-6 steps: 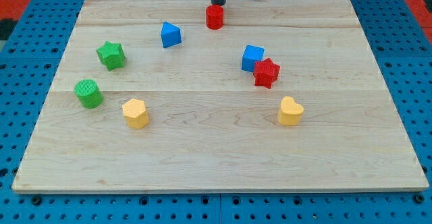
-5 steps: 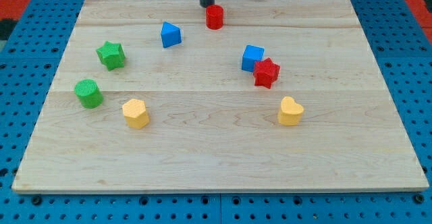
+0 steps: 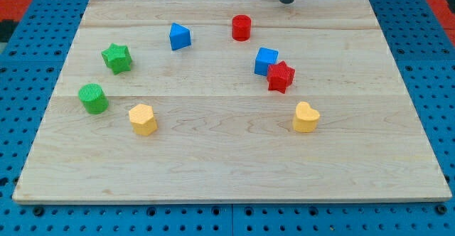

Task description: Insert the blue triangle in between the green star and red circle

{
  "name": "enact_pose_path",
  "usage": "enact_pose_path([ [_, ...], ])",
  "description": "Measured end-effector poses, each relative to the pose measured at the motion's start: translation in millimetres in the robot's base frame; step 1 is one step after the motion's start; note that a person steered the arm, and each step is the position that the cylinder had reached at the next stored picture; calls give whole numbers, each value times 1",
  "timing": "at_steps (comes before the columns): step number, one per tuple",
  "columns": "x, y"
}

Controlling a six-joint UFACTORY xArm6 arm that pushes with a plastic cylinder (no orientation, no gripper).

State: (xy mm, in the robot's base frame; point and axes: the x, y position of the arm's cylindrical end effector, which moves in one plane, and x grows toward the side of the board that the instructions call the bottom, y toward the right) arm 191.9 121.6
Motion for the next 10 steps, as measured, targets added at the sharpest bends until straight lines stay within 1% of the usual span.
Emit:
enact_pose_path([
  [2, 0, 4],
  [3, 1, -35],
  [4, 22, -160],
  [5, 71, -210],
  [6, 74, -253],
  [7, 96, -282],
  [8, 104, -243],
  [9, 73, -240],
  [10, 97, -218],
])
